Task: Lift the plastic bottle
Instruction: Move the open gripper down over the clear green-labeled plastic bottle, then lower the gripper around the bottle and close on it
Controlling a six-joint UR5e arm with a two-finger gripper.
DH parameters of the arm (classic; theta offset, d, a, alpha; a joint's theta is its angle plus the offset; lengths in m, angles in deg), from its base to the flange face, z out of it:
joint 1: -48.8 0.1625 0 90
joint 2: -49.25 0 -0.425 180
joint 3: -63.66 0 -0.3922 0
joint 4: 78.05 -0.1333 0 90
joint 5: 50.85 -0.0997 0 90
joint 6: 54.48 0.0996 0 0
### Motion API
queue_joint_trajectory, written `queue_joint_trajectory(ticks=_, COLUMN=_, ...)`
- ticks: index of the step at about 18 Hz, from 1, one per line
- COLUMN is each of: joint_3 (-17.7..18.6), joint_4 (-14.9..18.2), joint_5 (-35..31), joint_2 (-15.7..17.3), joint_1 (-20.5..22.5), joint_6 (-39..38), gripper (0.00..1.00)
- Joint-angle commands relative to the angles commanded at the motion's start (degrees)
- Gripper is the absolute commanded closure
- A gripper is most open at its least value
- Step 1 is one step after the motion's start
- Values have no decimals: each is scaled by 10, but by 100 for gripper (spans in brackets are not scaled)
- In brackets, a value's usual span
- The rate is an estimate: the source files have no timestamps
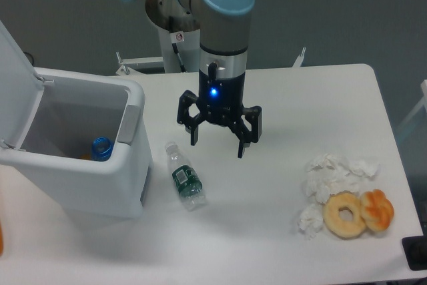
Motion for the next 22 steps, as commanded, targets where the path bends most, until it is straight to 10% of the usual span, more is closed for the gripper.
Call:
queue_joint_trajectory(ticks=8, joint_3=-3, joint_4=0, joint_5=2, joint_2=-53, joint_1=-22, joint_6=-180, gripper=0)
queue_joint_trajectory(ticks=22, joint_3=-11, joint_4=0, joint_5=-42, joint_2=-137, joint_1=-51, joint_6=-232, gripper=0)
